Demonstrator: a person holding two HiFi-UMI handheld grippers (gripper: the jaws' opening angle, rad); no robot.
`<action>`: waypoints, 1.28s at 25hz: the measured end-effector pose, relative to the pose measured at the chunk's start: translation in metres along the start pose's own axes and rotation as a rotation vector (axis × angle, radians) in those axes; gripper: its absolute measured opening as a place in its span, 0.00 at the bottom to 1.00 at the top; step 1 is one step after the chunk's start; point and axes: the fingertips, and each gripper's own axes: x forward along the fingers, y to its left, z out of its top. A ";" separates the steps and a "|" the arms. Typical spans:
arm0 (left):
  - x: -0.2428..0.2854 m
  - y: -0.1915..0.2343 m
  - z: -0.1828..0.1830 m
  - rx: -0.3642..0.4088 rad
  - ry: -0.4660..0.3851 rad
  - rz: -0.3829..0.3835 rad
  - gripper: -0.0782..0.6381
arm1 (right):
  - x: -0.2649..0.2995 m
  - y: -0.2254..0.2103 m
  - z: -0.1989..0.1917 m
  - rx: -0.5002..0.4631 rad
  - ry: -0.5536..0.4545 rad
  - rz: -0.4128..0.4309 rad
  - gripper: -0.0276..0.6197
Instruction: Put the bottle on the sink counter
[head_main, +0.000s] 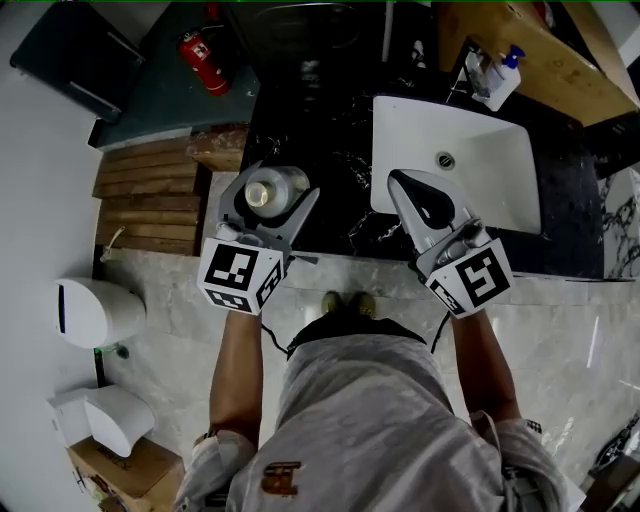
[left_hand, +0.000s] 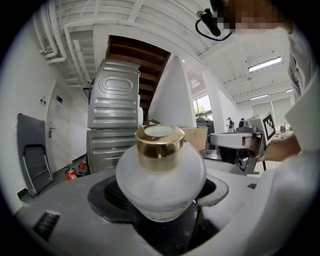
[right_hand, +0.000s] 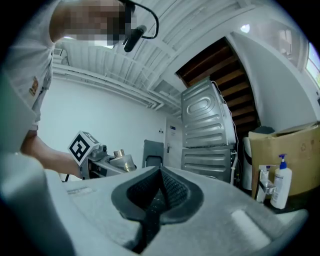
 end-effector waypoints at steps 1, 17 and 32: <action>0.004 0.001 -0.004 -0.002 0.014 -0.006 0.57 | 0.001 -0.001 -0.003 0.004 0.006 -0.006 0.04; 0.054 0.025 -0.090 -0.029 0.278 -0.071 0.57 | 0.029 -0.010 -0.026 0.019 0.056 -0.038 0.04; 0.072 0.029 -0.137 -0.037 0.434 -0.102 0.57 | 0.032 -0.017 -0.040 0.048 0.074 -0.070 0.04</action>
